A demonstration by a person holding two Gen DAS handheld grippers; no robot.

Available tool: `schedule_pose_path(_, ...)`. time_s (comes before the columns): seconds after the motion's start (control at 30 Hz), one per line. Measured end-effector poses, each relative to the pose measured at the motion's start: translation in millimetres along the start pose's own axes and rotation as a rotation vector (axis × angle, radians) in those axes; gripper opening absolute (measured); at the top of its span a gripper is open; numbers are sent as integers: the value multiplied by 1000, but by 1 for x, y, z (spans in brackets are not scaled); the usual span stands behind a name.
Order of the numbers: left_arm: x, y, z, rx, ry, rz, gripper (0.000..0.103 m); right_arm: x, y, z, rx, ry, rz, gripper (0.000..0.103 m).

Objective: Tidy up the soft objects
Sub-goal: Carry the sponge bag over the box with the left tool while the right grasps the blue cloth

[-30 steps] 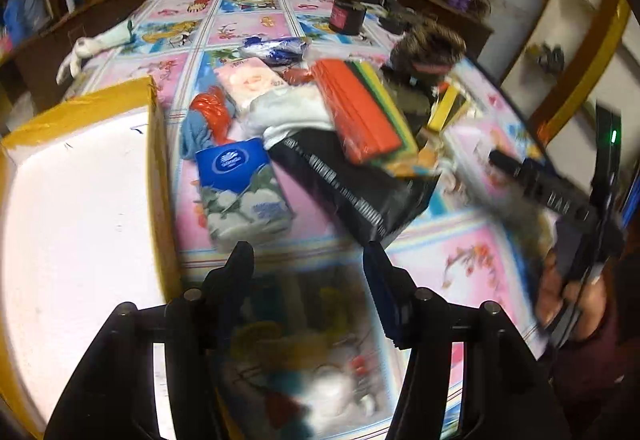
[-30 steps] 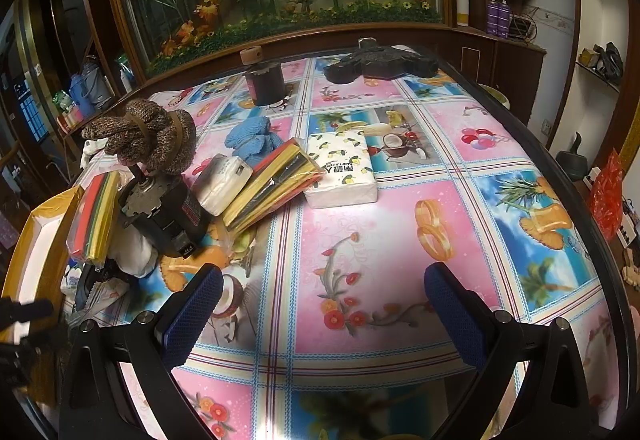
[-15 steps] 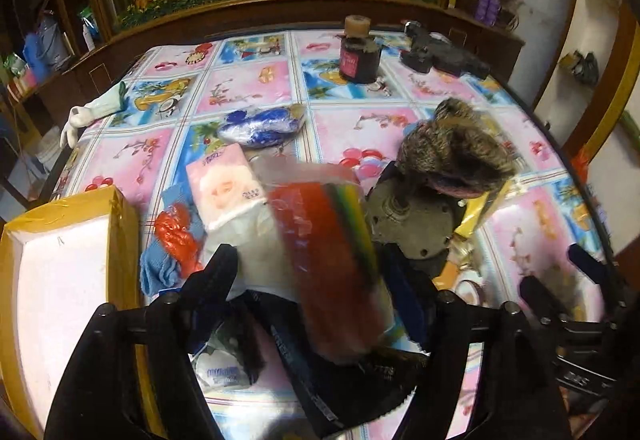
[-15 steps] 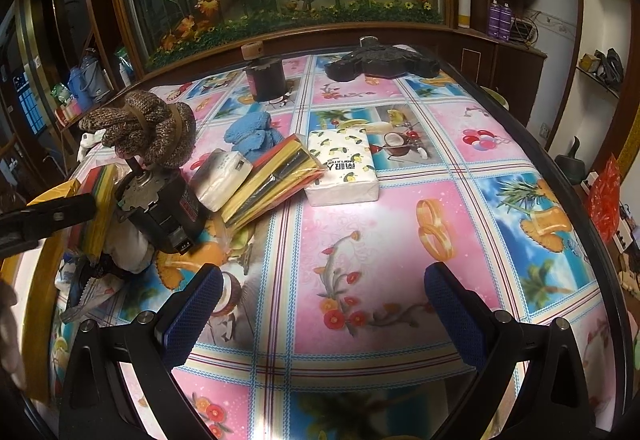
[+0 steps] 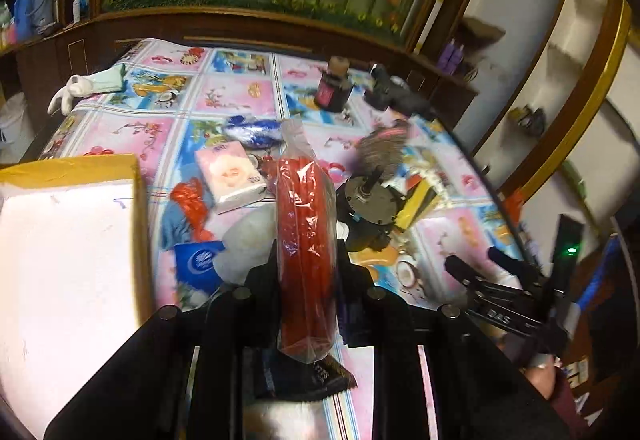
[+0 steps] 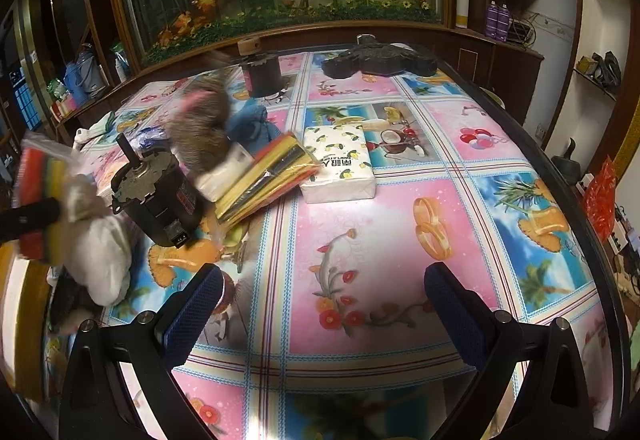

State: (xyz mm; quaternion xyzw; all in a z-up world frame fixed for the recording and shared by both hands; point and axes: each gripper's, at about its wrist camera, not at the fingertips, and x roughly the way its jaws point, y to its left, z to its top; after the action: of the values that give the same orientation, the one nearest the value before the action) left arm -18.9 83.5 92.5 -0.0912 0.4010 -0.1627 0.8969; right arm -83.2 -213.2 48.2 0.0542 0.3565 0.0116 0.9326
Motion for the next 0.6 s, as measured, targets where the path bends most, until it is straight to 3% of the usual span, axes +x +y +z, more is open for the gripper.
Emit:
schedule_pose_path(0.3, -60, 55, -28, -84, -74, -39, 18, -35, 19, 13, -1, -22, 70, 102)
schedule_pose_path(0.47, -70, 85, -43, -127, -87, -23, 18, -30, 19, 50, 72, 3, 132, 101)
schedule_pose_path(0.6, -75, 101, -51, -148, -87, -18, 19, -4, 21, 92, 71, 36, 87, 101)
